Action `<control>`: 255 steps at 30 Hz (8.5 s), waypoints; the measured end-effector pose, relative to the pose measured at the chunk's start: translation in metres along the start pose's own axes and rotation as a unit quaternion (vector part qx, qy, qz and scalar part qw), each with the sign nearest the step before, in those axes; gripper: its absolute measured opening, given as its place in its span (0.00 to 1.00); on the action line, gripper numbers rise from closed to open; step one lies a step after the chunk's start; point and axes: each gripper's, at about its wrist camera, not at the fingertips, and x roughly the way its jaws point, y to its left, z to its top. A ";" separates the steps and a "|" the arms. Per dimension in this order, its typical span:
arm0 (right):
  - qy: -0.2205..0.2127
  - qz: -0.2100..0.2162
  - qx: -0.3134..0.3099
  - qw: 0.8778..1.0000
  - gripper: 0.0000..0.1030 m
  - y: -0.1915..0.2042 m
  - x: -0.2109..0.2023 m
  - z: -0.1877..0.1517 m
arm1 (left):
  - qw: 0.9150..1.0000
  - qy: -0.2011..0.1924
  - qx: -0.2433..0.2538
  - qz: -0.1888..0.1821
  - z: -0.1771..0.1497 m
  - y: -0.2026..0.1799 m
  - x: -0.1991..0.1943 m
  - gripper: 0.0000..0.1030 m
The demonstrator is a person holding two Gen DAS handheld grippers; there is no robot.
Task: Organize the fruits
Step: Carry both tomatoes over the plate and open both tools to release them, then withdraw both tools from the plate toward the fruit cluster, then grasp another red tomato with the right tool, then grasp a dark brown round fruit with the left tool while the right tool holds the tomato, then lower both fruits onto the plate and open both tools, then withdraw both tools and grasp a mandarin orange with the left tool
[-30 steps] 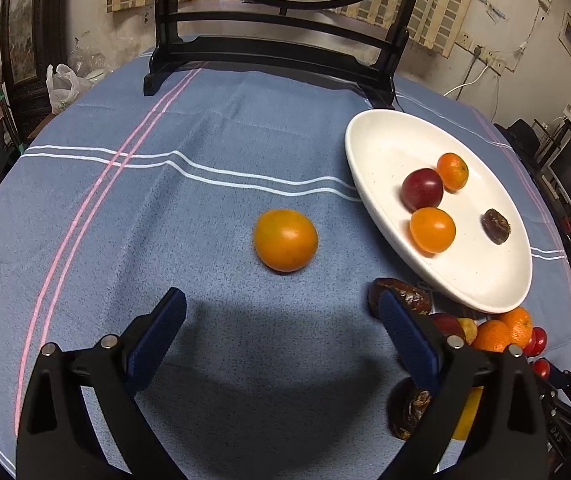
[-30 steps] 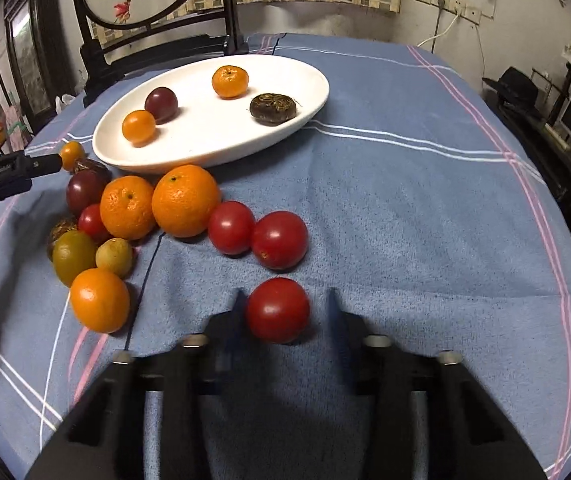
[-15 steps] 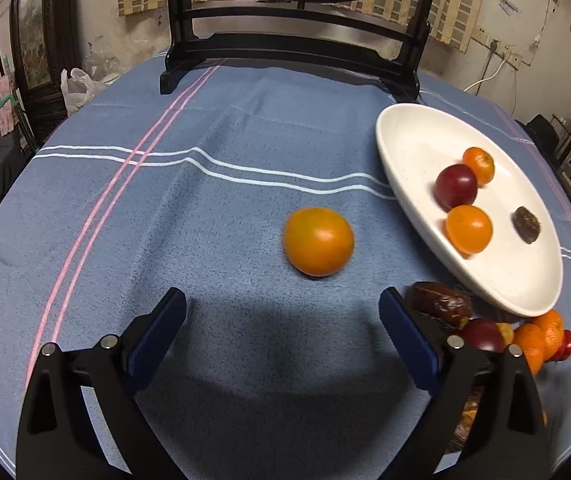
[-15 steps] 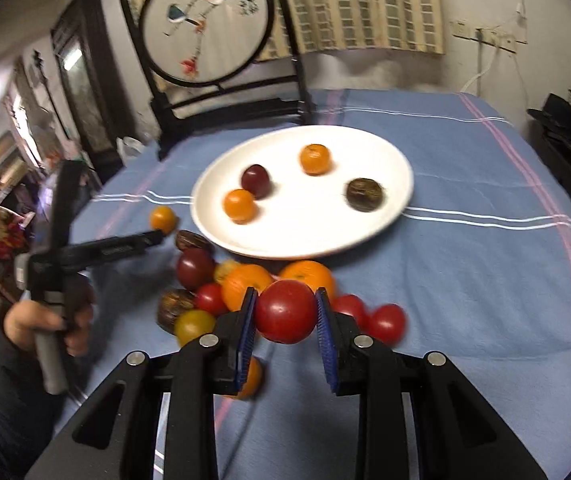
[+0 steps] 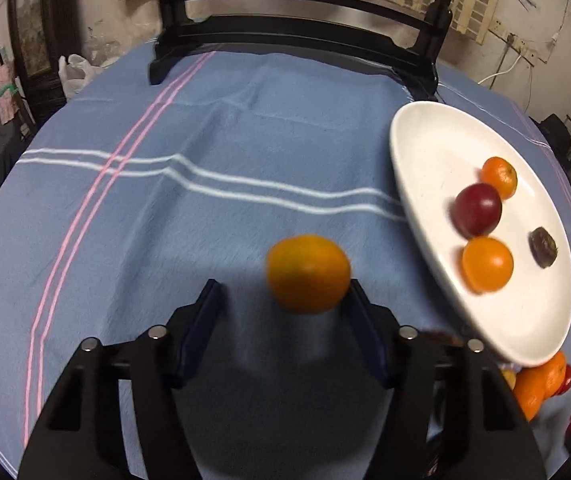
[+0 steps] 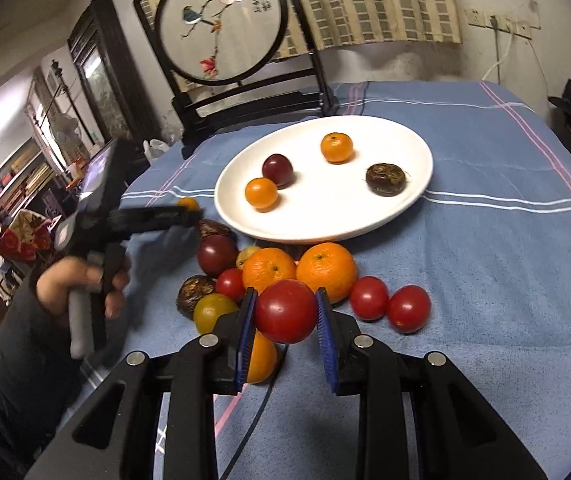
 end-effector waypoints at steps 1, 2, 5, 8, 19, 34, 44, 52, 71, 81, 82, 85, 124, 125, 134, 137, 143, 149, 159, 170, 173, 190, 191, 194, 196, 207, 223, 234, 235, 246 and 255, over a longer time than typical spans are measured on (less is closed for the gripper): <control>0.001 0.002 -0.001 1.000 0.28 0.000 0.000 0.000 | 1.000 0.000 0.003 0.002 0.001 -0.002 0.001 0.58; 0.001 0.002 0.000 1.000 0.28 0.000 0.000 0.000 | 1.000 -0.004 0.012 0.005 0.002 -0.006 0.003 0.55; 0.003 -0.001 0.004 1.000 0.28 -0.003 0.001 0.000 | 0.999 -0.019 0.036 -0.001 -0.001 -0.013 0.002 0.38; 0.009 -0.003 0.004 1.000 0.28 -0.003 0.005 -0.001 | 0.999 -0.021 0.034 -0.010 -0.002 -0.011 0.001 0.38; 0.010 -0.004 0.016 1.000 0.28 -0.008 0.012 -0.001 | 0.997 -0.043 0.024 -0.058 -0.014 0.002 -0.038 0.38; -0.044 -0.044 -0.034 0.998 0.28 0.008 0.017 0.064 | 0.985 -0.074 0.079 -0.132 0.017 -0.075 -0.080 0.38; -0.002 -0.045 0.015 0.999 0.30 -0.016 0.066 0.070 | 0.990 -0.026 0.072 -0.115 0.031 -0.102 -0.024 0.38; -0.011 -0.037 0.057 0.998 0.47 -0.038 0.058 0.069 | 0.989 -0.040 0.072 -0.121 0.031 -0.120 -0.028 0.67; -0.029 -0.039 0.072 0.996 0.56 -0.050 0.025 0.054 | 0.990 -0.056 0.050 -0.121 -0.020 -0.070 -0.071 0.82; -0.021 -0.066 0.050 0.996 0.60 -0.056 0.003 0.013 | 0.989 -0.061 0.065 -0.118 -0.063 -0.049 -0.077 0.86; -0.015 -0.069 0.050 0.996 0.60 -0.056 0.003 0.008 | 0.989 -0.059 0.064 -0.120 -0.065 -0.046 -0.076 0.86; 0.003 -0.083 0.031 0.996 0.60 -0.052 0.002 -0.005 | 0.989 -0.059 0.059 -0.119 -0.067 -0.039 -0.072 0.86; 0.029 -0.065 0.006 0.997 0.30 -0.056 0.015 -0.010 | 0.987 -0.016 0.111 -0.119 -0.096 -0.032 -0.069 0.88; 0.029 -0.063 0.005 0.998 0.30 -0.055 0.015 -0.010 | 0.986 -0.019 0.116 -0.120 -0.099 -0.035 -0.072 0.88; 0.020 -0.045 0.002 0.999 0.30 -0.052 0.006 -0.013 | 0.978 -0.008 0.169 -0.118 -0.126 -0.059 -0.076 0.85; 0.016 -0.040 -0.003 0.999 0.30 -0.049 0.003 -0.014 | 0.980 0.008 0.173 -0.101 -0.127 -0.056 -0.067 0.71; 0.012 -0.033 -0.009 0.999 0.30 -0.044 0.000 -0.014 | 0.979 -0.003 0.188 -0.083 -0.120 -0.061 -0.059 0.71; 0.010 -0.031 -0.008 0.999 0.30 -0.044 -0.001 -0.015 | 0.974 -0.012 0.208 -0.094 -0.108 -0.070 -0.050 0.71; 0.016 -0.032 0.005 0.999 0.30 -0.049 0.003 -0.015 | 0.974 -0.022 0.201 -0.105 -0.106 -0.067 -0.061 0.42; -0.020 -0.055 -0.030 0.998 0.30 -0.018 -0.015 0.017 | 0.974 -0.085 0.172 -0.120 -0.058 -0.066 -0.115 0.42; -0.028 -0.055 -0.053 0.997 0.30 -0.002 -0.012 0.037 | 0.975 -0.092 0.163 -0.116 -0.039 -0.077 -0.115 0.42; 0.001 -0.061 0.016 0.998 0.32 -0.019 0.059 0.063 | 0.993 -0.036 0.088 -0.069 0.029 -0.092 -0.018 0.43; -0.001 -0.059 0.017 0.998 0.32 -0.019 0.060 0.063 | 0.993 -0.042 0.085 -0.069 0.029 -0.091 -0.017 0.44; 0.000 -0.045 0.023 0.999 0.46 -0.019 0.061 0.062 | 0.992 -0.038 0.086 -0.086 0.031 -0.092 -0.016 0.62; -0.011 -0.038 0.027 0.999 0.46 -0.019 0.056 0.062 | 0.991 -0.048 0.085 -0.089 0.030 -0.094 -0.023 0.76; -0.046 -0.043 0.042 0.997 0.62 -0.028 0.028 0.058 | 0.988 -0.091 0.084 -0.093 -0.003 -0.084 -0.070 0.86; -0.025 -0.094 0.081 0.992 0.77 -0.068 0.008 0.026 | 0.989 -0.050 0.091 -0.107 -0.086 -0.072 -0.089 0.91; -0.029 -0.100 0.057 0.993 0.85 -0.057 0.006 0.026 | 0.983 -0.023 0.148 -0.110 -0.144 -0.124 -0.107 0.91; -0.030 -0.099 0.054 0.993 0.84 -0.055 0.004 0.026 | 0.983 -0.021 0.147 -0.108 -0.148 -0.127 -0.107 0.91; -0.055 -0.071 0.046 0.995 0.84 -0.045 -0.013 0.027 | 0.987 -0.016 0.147 -0.058 -0.159 -0.158 -0.093 0.66; -0.048 -0.070 0.049 0.995 0.85 -0.047 -0.011 0.028 | 0.989 0.015 0.138 -0.051 -0.157 -0.157 -0.082 0.38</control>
